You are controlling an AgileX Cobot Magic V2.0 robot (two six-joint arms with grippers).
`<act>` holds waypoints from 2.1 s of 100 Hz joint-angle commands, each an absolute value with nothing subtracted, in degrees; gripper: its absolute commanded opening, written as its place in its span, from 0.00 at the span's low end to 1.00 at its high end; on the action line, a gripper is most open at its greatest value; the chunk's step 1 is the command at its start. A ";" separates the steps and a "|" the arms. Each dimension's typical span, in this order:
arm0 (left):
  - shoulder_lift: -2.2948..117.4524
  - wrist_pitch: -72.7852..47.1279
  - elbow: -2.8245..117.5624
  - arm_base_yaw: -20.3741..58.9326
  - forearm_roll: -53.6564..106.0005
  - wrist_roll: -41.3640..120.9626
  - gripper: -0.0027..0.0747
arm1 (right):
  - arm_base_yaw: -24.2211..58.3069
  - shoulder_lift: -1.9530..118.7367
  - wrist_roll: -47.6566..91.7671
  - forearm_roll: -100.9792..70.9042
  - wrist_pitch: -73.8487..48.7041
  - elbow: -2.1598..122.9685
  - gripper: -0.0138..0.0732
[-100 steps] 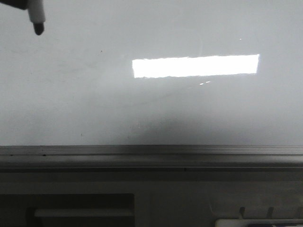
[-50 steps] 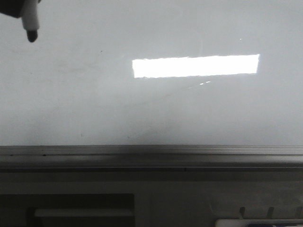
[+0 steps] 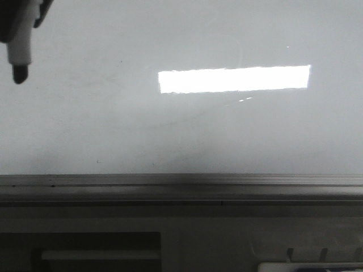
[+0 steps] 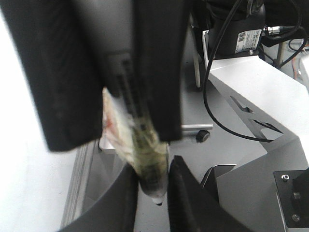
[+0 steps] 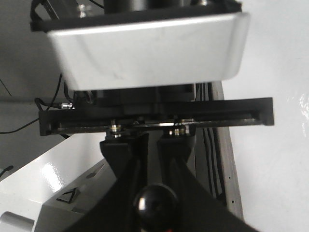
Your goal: Write number 3 on whiteboard
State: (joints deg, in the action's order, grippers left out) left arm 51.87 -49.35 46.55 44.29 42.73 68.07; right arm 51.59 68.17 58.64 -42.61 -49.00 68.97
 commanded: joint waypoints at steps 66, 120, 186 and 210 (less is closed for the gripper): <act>32.31 -40.14 48.67 40.69 34.62 54.00 0.61 | 51.37 66.40 56.37 -34.62 -26.38 70.29 0.09; 11.30 -40.38 41.62 36.40 11.91 21.97 0.01 | 37.43 72.19 56.37 -42.80 -1.95 70.51 0.09; 9.79 -38.85 39.33 36.40 13.21 21.97 0.01 | 34.73 75.58 56.37 -43.07 -2.78 70.51 0.09; 9.79 -38.85 39.33 36.40 13.21 21.97 0.01 | 29.96 75.58 56.37 -42.73 -8.68 70.51 0.09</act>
